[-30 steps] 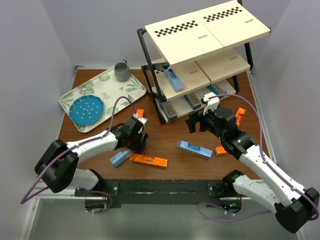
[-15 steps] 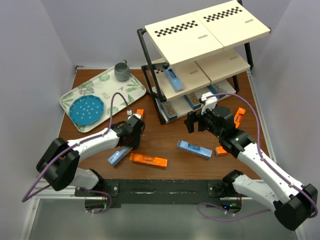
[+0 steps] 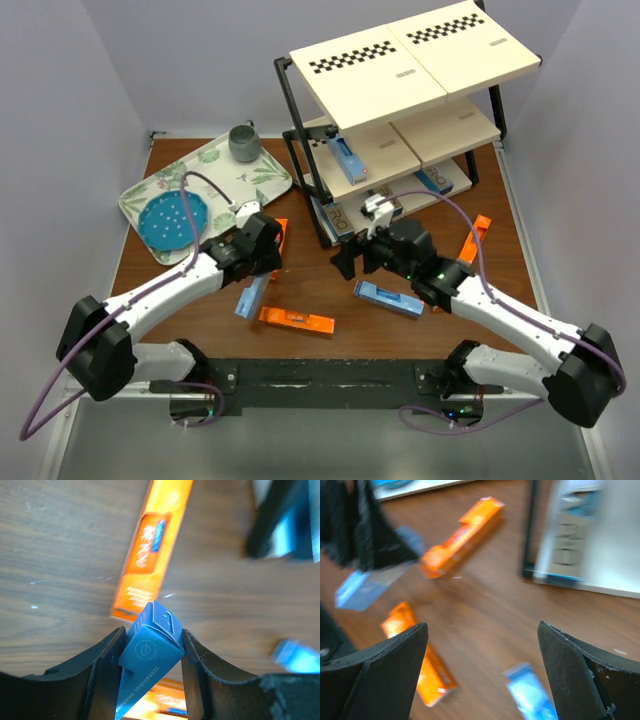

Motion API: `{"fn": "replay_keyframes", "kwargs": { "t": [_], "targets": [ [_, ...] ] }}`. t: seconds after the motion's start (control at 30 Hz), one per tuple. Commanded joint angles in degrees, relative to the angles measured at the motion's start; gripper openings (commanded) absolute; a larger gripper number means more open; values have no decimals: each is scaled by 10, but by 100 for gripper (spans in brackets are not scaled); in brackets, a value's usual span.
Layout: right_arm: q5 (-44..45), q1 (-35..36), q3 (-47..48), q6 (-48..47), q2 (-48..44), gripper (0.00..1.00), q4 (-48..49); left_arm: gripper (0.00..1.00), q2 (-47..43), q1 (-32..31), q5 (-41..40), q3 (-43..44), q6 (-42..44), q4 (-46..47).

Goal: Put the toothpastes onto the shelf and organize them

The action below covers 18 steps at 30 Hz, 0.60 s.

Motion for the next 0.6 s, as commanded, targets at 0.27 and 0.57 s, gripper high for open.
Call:
{"fn": "replay_keyframes", "kwargs": {
  "t": [0.27,0.57],
  "targets": [
    [186,218,-15,125,109,98,273,14,-33,9,-15,84,-227,79],
    [177,224,-13,185,194,98,348,14,-45,8,-21,100,-255,106]
  ]
}}
